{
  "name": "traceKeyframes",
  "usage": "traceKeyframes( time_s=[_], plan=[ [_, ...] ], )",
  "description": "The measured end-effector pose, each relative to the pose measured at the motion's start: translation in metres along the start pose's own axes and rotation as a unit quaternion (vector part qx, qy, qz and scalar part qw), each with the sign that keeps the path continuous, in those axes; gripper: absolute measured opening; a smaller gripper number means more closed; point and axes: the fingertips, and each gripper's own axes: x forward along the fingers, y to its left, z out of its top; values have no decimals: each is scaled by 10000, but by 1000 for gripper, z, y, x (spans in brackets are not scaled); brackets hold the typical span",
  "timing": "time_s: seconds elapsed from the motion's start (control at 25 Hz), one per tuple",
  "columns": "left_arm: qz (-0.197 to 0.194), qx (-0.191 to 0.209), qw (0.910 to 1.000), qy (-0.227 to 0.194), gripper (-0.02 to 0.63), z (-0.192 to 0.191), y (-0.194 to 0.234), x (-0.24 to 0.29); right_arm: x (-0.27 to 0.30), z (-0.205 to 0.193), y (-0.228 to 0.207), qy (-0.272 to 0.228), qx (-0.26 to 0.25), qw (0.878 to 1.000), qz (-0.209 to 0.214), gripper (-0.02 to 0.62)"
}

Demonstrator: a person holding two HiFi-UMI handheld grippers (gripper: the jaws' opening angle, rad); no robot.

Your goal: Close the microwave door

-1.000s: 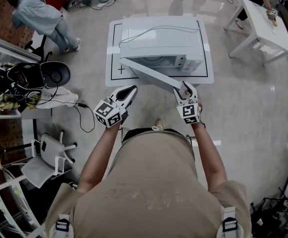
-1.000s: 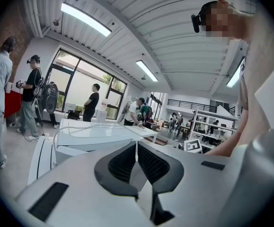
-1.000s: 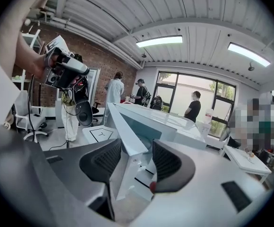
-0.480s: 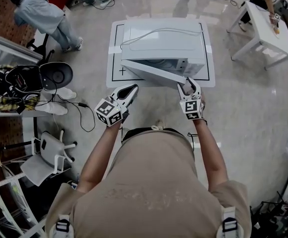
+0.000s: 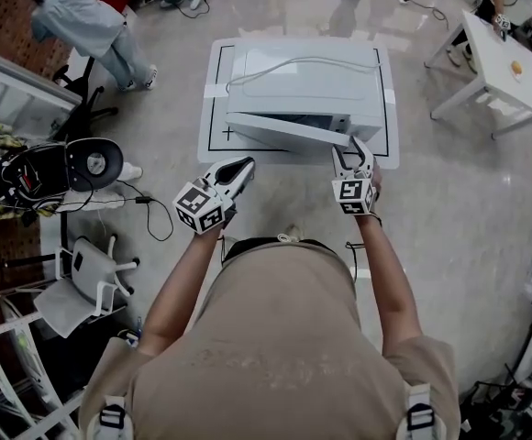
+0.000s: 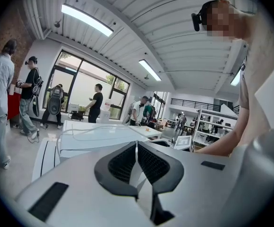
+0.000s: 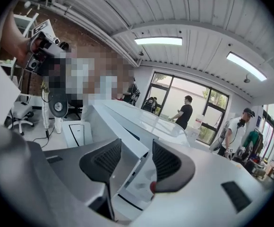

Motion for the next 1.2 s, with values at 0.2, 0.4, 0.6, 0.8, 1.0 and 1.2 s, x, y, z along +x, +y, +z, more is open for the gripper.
traceKeyframes(
  time_s=[0.2,0.4,0.6,0.8,1.0,1.2],
  plan=[
    [-17,-47,10000,32,6,-2,4,7,19,2,-8,107,-342,9993,-121,195],
    [-5,-149,9999,-19,6,1,10,14,31,1,-23,292,-357,9983,-352,195],
    [45,-299,9994,-144,6,6,23,23,39,2,-22,420,-679,9965,-260,199],
    [51,-323,9993,-153,6,4,33,38,54,5,-34,335,-942,9944,-349,219],
    [87,-484,9976,-493,6,19,23,29,57,0,-39,386,-769,9958,-320,233],
    [233,-448,9963,-702,6,38,26,-2,51,2,-41,587,-581,9959,-368,233]
  ],
)
